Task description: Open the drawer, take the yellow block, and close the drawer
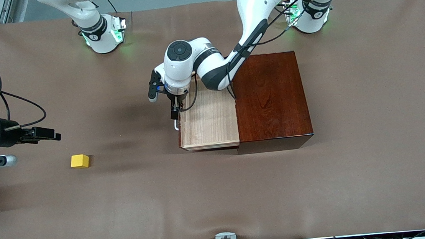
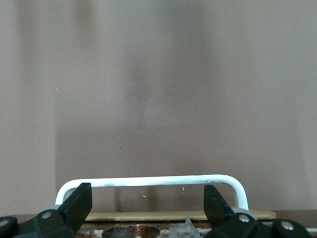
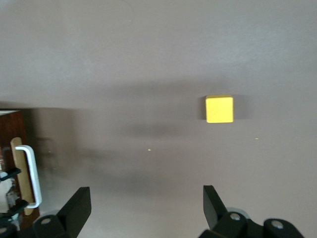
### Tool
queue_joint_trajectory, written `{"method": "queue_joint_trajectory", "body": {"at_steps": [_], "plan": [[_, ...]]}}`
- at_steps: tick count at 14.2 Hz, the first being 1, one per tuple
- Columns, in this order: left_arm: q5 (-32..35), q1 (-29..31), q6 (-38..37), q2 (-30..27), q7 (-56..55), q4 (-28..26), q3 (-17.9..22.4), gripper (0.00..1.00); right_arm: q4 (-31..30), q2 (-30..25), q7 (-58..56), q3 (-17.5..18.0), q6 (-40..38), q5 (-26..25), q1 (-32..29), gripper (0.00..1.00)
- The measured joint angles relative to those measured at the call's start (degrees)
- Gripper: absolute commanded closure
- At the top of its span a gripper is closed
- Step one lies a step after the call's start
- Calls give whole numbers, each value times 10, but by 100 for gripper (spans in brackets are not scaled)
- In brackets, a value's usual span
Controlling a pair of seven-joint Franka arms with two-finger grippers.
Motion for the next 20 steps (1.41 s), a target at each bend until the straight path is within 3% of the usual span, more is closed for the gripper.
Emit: {"method": "queue_joint_trajectory", "body": {"at_steps": [8, 15, 20], "plan": [[-9, 1, -40, 1, -19, 18, 0, 0, -2, 25, 0, 0, 0, 81, -10, 0], [-11, 4, -69, 2, -24, 35, 0, 0, -10, 83, -1, 4, -1, 171, -10, 0], [-12, 4, -96, 2, -24, 48, 1, 0, -12, 105, -10, 7, -2, 206, -11, 0]]}}
